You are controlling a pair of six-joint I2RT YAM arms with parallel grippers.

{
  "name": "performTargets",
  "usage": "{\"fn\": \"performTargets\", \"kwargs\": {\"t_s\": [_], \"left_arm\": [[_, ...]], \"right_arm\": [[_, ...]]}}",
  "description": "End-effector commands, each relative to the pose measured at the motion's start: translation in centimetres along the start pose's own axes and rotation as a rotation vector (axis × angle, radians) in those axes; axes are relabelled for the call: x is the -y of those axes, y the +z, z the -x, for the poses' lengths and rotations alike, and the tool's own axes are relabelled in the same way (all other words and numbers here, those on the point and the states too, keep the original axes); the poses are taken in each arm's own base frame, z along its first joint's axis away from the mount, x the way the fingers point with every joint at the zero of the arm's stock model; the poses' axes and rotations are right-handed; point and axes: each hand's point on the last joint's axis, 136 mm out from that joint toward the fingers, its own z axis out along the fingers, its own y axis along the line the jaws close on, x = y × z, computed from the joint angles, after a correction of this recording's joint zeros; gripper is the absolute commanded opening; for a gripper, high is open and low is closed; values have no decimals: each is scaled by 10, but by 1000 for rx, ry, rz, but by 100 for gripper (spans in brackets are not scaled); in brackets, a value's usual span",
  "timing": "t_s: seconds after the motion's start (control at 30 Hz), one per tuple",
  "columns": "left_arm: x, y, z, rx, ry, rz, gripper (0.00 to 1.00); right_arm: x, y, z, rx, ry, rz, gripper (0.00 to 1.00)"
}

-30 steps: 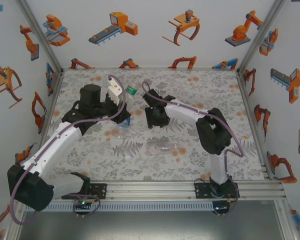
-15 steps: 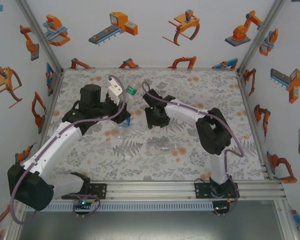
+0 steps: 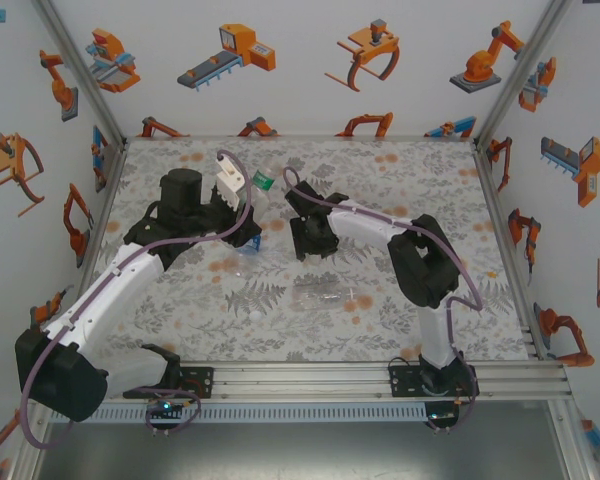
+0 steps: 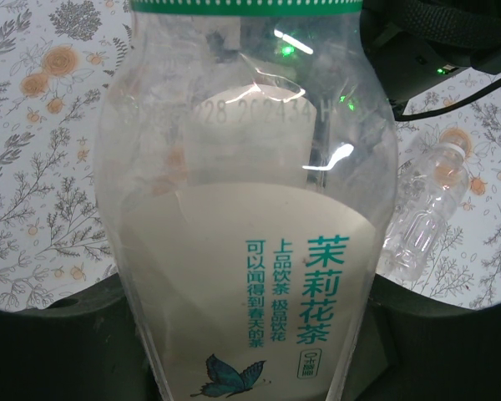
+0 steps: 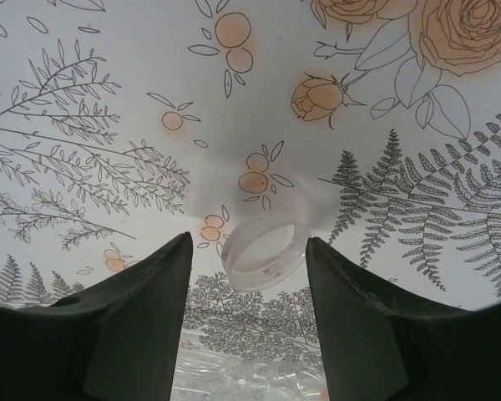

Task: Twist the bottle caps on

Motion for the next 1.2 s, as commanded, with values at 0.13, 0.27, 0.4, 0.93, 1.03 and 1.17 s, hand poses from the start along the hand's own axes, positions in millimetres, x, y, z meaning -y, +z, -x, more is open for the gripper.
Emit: {"fn": "performTargets", "kwargs": {"t_s": [0.13,0.27,0.4,0.93,1.03,1.17], "left_arm": [[1,-3,12,32,1,-15,0],[1,-2,11,31,0,-16,0],[2,-2,12,33,-1,-20,0],[2,0,11,29,-8,-27,0],[2,1,10,28,-9,-27,0],[1,2,11,31,-11,-29,0]], "right_arm": [[1,12,-12,-30,-3,-12,53],[4,17,-16,-38,19,-9,51],[5,20,-18,-41,66,29,41],[-7,9,34,132,423,605,28],[20,17,20,113,465,526,33],[52,11,0,80,397,315,40]]}}
